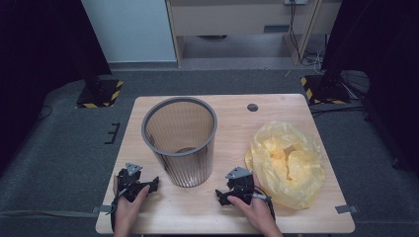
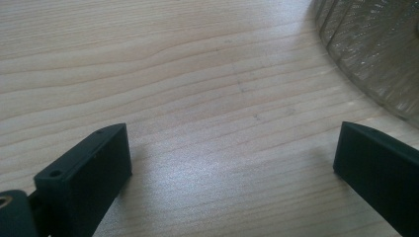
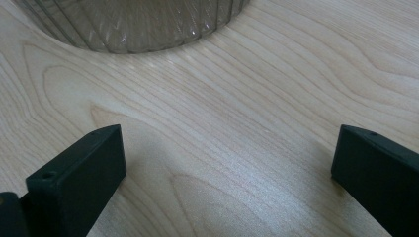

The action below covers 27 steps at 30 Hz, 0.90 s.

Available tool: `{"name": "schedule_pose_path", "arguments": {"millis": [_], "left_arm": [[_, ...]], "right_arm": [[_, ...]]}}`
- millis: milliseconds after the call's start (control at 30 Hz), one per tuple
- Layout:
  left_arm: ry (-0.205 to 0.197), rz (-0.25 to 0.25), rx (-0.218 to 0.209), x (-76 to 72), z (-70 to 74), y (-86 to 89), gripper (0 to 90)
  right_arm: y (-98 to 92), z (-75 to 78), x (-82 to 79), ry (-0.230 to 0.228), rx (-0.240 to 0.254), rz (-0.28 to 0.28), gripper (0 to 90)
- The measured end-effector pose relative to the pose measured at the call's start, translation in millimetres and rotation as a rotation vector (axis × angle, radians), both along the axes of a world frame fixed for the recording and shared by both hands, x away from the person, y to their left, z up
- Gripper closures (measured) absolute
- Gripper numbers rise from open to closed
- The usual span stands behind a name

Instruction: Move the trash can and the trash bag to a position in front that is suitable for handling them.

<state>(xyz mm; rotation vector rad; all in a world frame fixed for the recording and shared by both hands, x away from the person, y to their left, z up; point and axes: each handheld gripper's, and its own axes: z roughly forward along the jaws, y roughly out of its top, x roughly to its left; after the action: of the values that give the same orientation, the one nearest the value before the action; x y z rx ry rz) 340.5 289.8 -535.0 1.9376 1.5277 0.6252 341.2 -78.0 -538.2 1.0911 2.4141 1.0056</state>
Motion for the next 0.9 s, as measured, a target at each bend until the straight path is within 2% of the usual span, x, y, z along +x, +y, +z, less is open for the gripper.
{"name": "schedule_pose_path", "arguments": {"millis": [300,500,633,767,900], "left_arm": [[0.001,-0.004,-0.001,-0.1,0.1,0.3,0.6],[-0.001,-0.039,-0.004,1.2,0.3,0.4,1.2],[-0.002,-0.039,-0.048,4.5,3.2,0.2,2.7],[-0.019,-0.064,-0.049,4.6,9.8,-2.6,2.4],[-0.034,-0.064,-0.056,11.1,14.9,-0.9,2.7]], "right_arm": [[0.0,-0.1,0.0,0.0,0.0,0.0,0.3],[0.0,0.0,0.1,0.0,0.0,0.0,0.4],[0.1,0.1,0.0,0.0,0.0,-0.001,0.4],[0.2,0.2,0.0,0.002,-0.001,-0.003,0.3],[1.0,0.4,0.3,0.005,0.0,-0.009,0.3]]}}
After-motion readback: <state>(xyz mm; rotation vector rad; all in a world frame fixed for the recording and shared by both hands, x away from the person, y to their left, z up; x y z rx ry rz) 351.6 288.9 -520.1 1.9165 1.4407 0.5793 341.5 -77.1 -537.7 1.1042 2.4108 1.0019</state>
